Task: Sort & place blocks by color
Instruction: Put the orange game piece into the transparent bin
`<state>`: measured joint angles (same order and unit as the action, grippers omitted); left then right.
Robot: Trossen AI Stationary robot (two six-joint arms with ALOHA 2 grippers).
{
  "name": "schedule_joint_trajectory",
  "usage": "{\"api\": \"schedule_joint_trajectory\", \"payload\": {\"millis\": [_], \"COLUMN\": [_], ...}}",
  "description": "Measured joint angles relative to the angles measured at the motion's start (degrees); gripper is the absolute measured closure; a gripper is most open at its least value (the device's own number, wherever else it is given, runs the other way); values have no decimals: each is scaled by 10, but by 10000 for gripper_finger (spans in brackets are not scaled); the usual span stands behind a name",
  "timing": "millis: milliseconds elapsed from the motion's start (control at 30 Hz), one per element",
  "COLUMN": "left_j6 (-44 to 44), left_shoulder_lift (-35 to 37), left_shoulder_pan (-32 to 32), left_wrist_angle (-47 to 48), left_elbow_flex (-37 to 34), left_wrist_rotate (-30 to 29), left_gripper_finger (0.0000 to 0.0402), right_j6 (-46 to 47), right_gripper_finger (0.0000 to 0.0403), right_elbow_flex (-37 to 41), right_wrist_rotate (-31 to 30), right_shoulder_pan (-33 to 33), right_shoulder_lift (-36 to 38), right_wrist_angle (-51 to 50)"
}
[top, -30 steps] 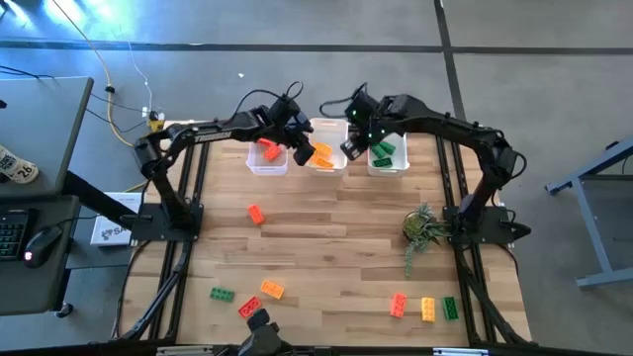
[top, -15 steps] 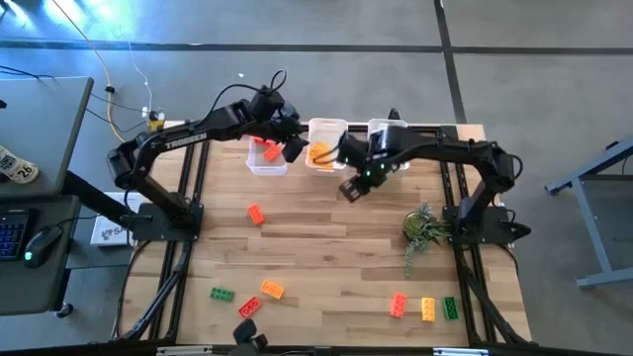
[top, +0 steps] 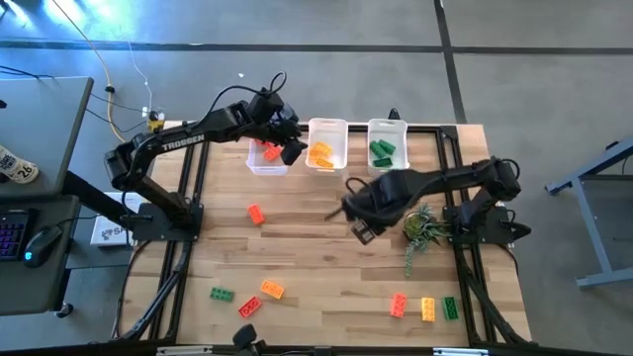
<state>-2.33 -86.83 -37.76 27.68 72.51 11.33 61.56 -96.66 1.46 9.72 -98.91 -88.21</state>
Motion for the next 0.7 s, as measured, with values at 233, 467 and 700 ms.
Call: {"api": "schedule_joint_trajectory", "payload": {"millis": [233, 467, 700], "left_j6": [-46, -109, -141], "left_shoulder_lift": [0, 0, 0], "left_shoulder_pan": [18, 51, 89], "left_wrist_angle": [5, 13, 37], "left_elbow_flex": [0, 0, 0], "left_wrist_rotate": [-1, -1, -1], "left_gripper_finger": [184, 185, 184], "right_j6": [57, 127, 229], "right_gripper_finger": [295, 295, 295], "right_elbow_flex": [21, 83, 104], "right_wrist_rotate": [-9, 48, 73], "right_shoulder_pan": [85, 173, 244], "right_shoulder_lift": [1, 3, 3], "right_wrist_angle": [-17, -18, 20]}}
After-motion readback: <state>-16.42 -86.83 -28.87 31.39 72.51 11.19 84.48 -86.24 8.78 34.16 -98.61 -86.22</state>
